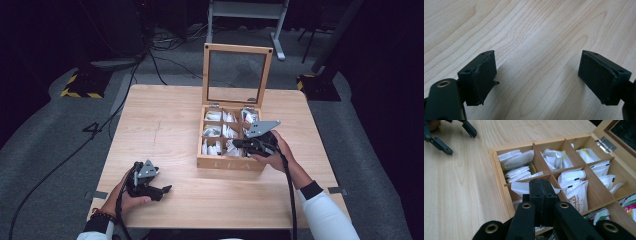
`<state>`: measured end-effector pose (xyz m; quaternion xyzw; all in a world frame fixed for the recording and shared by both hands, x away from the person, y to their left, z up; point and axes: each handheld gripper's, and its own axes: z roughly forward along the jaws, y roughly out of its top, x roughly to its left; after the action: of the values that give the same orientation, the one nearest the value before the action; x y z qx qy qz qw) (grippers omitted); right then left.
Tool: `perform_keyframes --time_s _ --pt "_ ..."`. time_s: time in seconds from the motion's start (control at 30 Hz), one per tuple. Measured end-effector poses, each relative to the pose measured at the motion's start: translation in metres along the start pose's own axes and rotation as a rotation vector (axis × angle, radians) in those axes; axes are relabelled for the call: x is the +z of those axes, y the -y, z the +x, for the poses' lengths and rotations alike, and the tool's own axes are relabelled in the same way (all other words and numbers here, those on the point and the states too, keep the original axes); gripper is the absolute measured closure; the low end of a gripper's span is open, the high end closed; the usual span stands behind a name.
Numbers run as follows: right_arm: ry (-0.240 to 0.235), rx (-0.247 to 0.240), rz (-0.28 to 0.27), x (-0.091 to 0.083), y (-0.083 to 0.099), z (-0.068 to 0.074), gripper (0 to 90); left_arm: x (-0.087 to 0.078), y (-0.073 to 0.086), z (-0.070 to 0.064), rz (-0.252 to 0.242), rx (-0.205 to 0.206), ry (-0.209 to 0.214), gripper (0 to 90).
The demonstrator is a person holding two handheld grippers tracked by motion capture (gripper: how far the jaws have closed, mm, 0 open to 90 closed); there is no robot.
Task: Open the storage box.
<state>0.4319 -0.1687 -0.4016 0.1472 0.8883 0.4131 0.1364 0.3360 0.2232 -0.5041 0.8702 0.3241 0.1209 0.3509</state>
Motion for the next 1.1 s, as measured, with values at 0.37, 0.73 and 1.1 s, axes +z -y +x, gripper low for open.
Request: perform_keyframes --time_s 0.37,0.73,1.1 --pt "0.020 0.006 -0.099 -0.039 0.002 0.004 89.4 0.000 0.000 0.000 0.000 0.001 0.001 15.4" --pt "0.020 -0.006 -0.150 -0.067 0.012 0.015 89.4 0.000 0.000 0.000 -0.001 0.001 0.001 15.4" --pt "-0.028 -0.030 -0.169 -0.074 0.018 0.037 89.4 0.000 0.000 0.000 0.001 0.000 0.000 15.4"
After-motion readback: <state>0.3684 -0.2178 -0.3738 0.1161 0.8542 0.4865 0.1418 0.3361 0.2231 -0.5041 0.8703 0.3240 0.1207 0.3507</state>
